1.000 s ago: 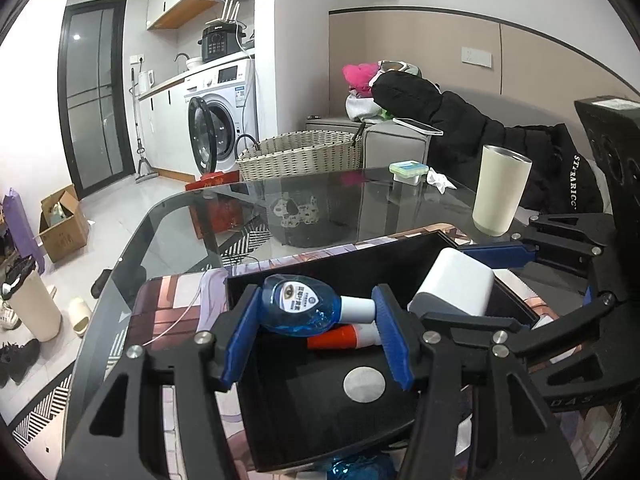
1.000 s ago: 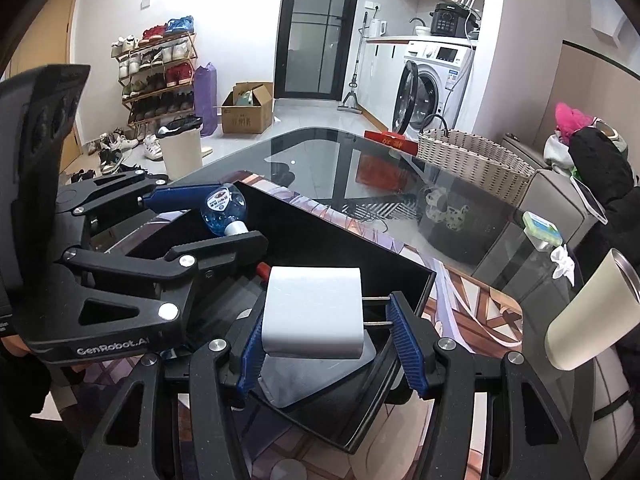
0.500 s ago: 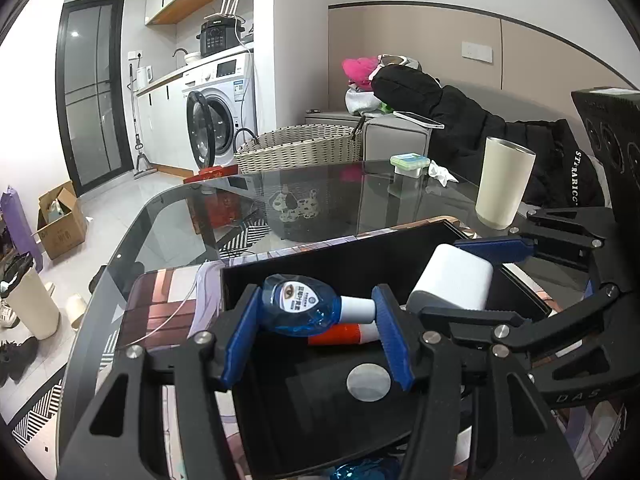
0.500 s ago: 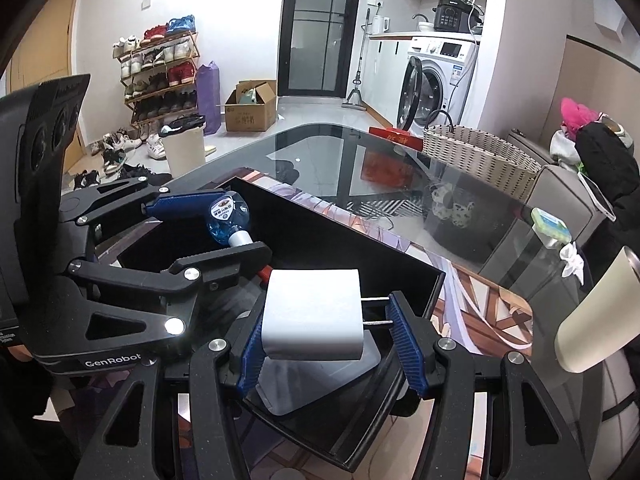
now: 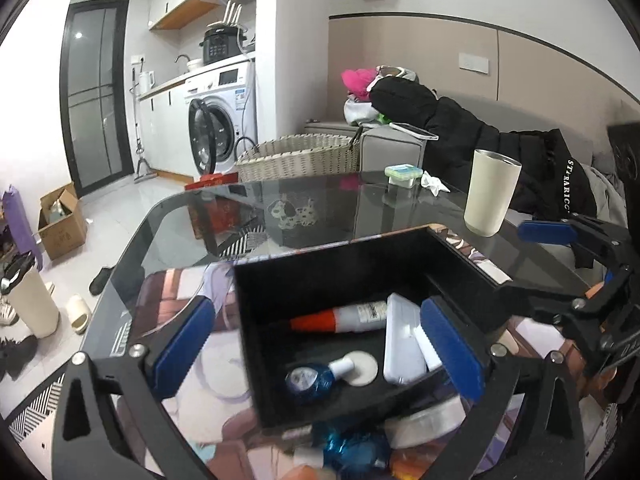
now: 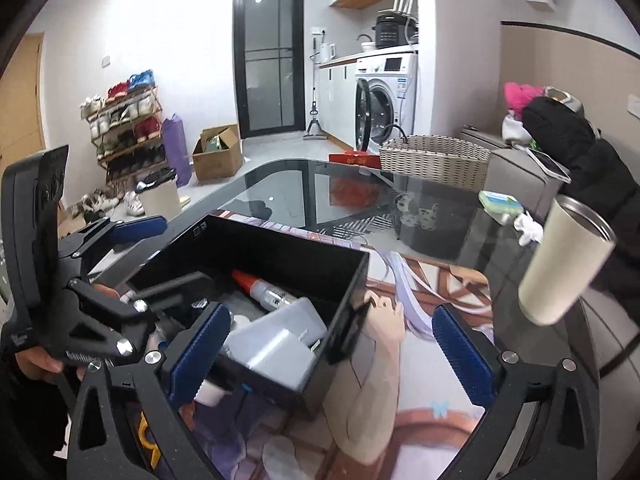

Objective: Organize rigid objects
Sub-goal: 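Lower both items into the black box and open both grippers, then move the right gripper to the orange-handled screwdriver on the mat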

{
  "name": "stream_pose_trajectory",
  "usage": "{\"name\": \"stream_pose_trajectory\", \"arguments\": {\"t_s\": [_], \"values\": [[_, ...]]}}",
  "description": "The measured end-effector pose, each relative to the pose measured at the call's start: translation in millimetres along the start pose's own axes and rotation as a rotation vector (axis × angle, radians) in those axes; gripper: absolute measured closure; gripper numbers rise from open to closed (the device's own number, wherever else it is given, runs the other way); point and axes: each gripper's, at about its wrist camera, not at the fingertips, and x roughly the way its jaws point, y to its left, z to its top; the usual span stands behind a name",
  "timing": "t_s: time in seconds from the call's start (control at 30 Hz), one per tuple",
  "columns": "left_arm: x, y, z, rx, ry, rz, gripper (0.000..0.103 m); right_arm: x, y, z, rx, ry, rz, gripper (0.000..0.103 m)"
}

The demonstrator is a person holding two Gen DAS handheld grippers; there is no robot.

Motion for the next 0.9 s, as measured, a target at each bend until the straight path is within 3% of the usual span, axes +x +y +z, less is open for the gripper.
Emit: {"name": "stream_pose_trajectory", "arguments": {"t_s": [0.47,0.9], "values": [[-43.0,20.8,-35.2,-0.059,0.030,0.046,0.000,-14.7,26.0,-34.1,-0.016,0.062,0.062,0.000],[-41.5,11.9,-61.1,-0.019,0.083,0.047,0.000,10.4,49.7,-71.6,-0.046,0.201,0.106,0.000]]}}
